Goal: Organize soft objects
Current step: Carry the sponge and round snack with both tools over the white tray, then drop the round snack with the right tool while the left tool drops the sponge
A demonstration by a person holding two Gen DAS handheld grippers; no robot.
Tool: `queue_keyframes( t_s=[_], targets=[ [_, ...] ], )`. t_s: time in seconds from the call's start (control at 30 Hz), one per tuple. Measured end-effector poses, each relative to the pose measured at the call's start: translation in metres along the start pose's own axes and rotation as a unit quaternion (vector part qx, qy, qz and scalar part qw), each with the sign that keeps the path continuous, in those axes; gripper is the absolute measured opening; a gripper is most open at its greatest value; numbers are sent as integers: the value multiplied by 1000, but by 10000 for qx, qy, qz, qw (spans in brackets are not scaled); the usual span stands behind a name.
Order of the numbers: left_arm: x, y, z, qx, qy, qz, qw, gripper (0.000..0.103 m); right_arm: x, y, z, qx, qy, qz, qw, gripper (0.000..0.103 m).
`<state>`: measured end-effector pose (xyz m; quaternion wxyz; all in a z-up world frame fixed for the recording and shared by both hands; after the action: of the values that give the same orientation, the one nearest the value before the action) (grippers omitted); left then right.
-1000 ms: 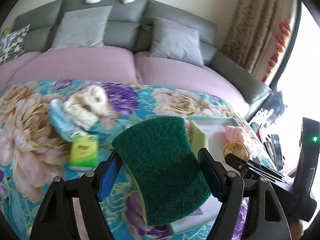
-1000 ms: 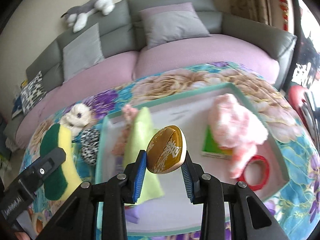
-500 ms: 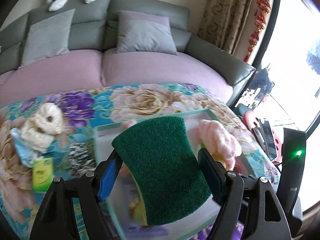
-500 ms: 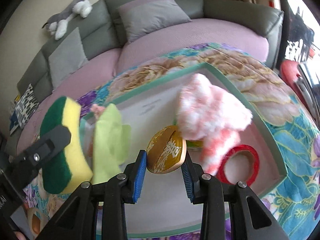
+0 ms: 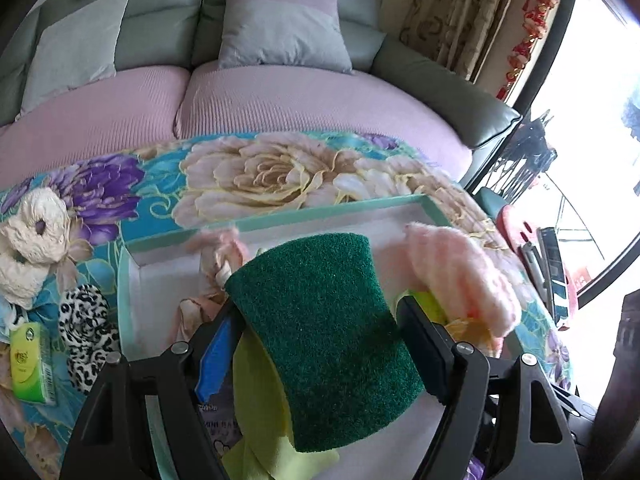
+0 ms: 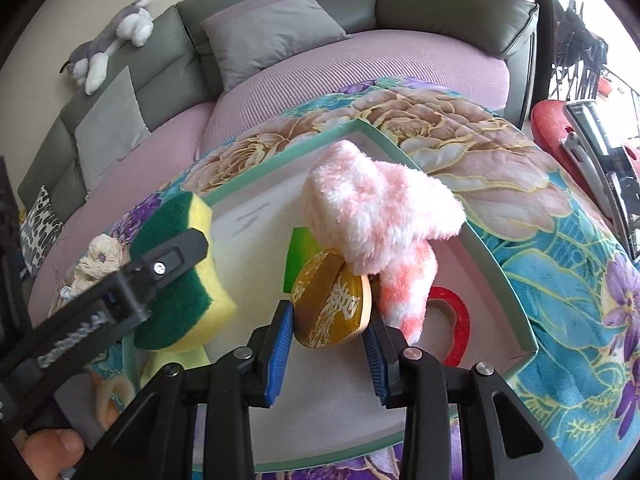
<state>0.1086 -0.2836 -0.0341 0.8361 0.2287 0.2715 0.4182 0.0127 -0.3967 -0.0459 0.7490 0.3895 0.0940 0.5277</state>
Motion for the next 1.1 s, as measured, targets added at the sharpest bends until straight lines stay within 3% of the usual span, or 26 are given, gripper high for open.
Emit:
queue_keyframes(
  t_s=[0.37, 0.43, 0.53, 0.77, 0.87, 0.97, 1.1],
  targets=[
    [5, 3, -3, 178, 205, 35, 9996, 81, 1, 2, 1, 19, 41, -26, 10000, 39],
    [8, 6, -3, 192, 306, 27, 9993, 82, 2, 2, 1, 20, 70, -39, 10000, 42],
    [10, 12, -1, 163, 366, 36, 9992, 84, 4, 3, 1, 32, 163, -86, 9998, 56],
    [20, 36, 5, 67, 479, 144, 9987, 84, 10, 7, 3, 38, 363, -148, 9992, 60],
    [31, 49, 9, -66, 487, 320, 9983, 85, 12, 10, 3, 51, 475, -194, 9987, 71],
    [47, 62, 11, -203, 525, 658, 9962, 89, 17, 13, 2, 106, 658, -243, 9975, 72],
    [66, 73, 12, -313, 709, 814, 9937, 93, 23, 13, 0, 141, 870, -327, 9956, 82]
  ],
)
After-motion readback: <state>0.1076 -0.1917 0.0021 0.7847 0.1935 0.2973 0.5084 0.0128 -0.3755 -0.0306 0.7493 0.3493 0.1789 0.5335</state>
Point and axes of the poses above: each gripper's, at about its wrist camera, not at the fingertips, and y roughly against the way its jaws point, x to its left, z to its top, the point moved 6 cm from there along -y, roughly the way its jaws point, and after that the axes turned 12 degrees about -x, right-handed, at the moved point
